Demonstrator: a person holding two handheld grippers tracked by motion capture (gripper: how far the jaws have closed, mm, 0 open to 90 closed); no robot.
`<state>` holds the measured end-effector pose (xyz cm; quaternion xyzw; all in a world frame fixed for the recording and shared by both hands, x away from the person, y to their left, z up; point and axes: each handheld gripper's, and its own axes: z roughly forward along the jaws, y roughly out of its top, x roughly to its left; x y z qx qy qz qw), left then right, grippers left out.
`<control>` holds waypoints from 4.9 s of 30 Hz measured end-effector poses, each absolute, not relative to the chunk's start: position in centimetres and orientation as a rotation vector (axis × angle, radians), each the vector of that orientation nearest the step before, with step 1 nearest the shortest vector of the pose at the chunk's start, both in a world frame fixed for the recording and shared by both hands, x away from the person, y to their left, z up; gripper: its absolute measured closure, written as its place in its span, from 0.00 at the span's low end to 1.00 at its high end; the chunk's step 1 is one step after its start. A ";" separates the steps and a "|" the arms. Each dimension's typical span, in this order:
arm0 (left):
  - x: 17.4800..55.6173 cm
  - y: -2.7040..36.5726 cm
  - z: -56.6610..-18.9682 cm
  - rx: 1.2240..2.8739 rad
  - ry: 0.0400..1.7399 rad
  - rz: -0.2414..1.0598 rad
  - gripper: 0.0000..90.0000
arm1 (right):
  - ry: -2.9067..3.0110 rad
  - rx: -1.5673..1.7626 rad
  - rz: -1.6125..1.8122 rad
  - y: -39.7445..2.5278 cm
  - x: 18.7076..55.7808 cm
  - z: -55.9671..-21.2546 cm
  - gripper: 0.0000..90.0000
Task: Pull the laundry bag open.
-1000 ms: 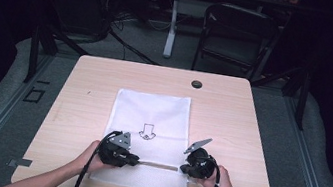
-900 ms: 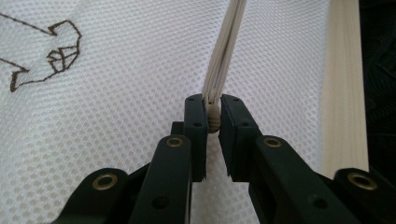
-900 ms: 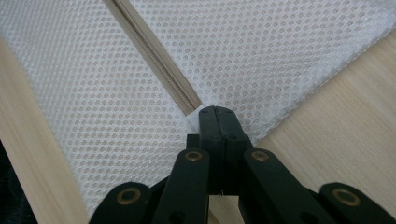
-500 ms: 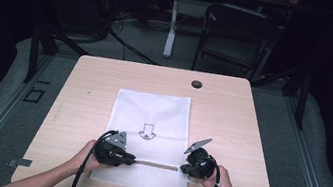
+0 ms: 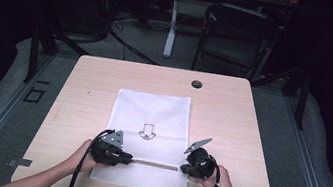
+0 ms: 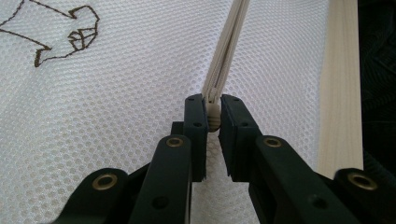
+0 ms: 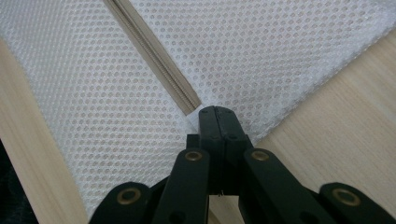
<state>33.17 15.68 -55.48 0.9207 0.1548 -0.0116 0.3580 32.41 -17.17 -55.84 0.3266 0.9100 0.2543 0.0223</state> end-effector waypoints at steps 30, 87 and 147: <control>33.2 18.2 -55.7 2.375 0.432 -0.041 0.91 | 2.834 1.010 0.778 -17.2 32.6 -55.8 1.00; 32.5 22.9 -55.7 2.374 0.523 -0.019 0.91 | 2.840 1.007 0.753 -17.1 32.6 -55.7 1.00; 31.4 26.9 -57.1 2.379 0.613 -0.012 0.87 | 2.817 0.893 0.781 -16.9 32.1 -55.7 0.91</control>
